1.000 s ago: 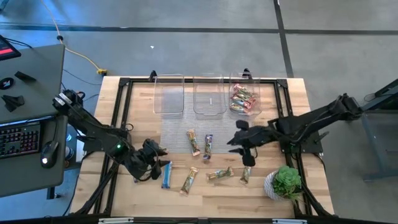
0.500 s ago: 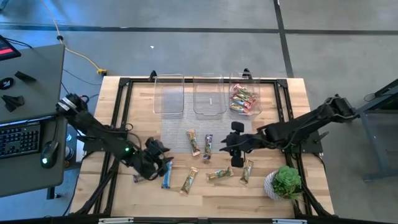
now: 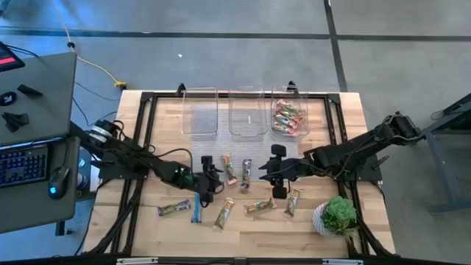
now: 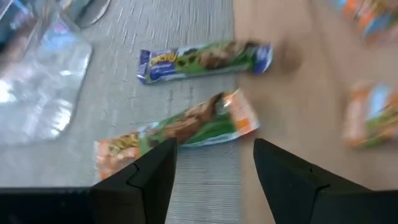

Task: Pick and place Granola Bars by type
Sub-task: Put the orange granola bar into the middle transparent bin

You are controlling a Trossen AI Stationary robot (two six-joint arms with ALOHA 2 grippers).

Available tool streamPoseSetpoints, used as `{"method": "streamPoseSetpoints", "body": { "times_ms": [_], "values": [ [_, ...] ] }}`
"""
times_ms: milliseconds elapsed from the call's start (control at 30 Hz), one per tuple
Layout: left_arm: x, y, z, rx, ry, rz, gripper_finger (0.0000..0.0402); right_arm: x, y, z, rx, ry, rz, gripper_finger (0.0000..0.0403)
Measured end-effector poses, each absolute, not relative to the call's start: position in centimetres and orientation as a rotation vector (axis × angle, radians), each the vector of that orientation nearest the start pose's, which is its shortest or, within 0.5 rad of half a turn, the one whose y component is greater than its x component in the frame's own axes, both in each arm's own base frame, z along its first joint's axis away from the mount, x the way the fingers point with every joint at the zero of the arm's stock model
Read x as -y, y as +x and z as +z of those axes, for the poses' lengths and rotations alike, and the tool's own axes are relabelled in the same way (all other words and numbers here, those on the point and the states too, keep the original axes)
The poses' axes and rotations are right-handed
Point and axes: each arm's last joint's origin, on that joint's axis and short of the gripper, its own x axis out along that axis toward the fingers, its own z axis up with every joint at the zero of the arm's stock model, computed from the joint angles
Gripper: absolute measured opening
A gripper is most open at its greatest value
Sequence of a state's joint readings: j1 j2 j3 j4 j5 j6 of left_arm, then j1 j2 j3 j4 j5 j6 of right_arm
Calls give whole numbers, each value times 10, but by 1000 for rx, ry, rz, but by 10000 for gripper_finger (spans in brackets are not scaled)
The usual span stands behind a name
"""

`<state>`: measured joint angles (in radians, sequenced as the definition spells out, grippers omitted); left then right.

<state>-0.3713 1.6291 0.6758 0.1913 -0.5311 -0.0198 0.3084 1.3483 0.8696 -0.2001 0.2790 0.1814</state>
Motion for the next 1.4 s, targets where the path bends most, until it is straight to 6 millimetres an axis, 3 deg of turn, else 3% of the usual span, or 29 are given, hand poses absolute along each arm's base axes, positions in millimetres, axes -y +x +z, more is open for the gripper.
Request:
{"method": "streamPoseSetpoints", "body": {
  "times_ms": [200, 467, 733, 933, 1100, 1233, 1400],
  "values": [
    [74, 288, 129, -742, 482, 36, 206, -78, 270, 241, -649, -25, -29, 140],
    [47, 306, 142, -602, 558, -153, 206, -78, 270, 241, -648, -24, -29, 140],
    [22, 312, 144, -713, 651, -288, 206, -78, 271, 242, -646, -24, -28, 140],
    [0, 315, 137, -723, 626, -282, 206, -78, 271, 242, -645, -27, -32, 140],
    [-14, 319, 120, -753, 587, -293, 206, -78, 271, 242, -644, -27, -31, 140],
    [-16, 322, 108, -762, 562, -319, 206, -78, 271, 242, -639, -25, -31, 140],
    [-14, 329, 112, -681, 486, -251, 206, -78, 271, 242, -639, -25, -31, 140]
  ]
}}
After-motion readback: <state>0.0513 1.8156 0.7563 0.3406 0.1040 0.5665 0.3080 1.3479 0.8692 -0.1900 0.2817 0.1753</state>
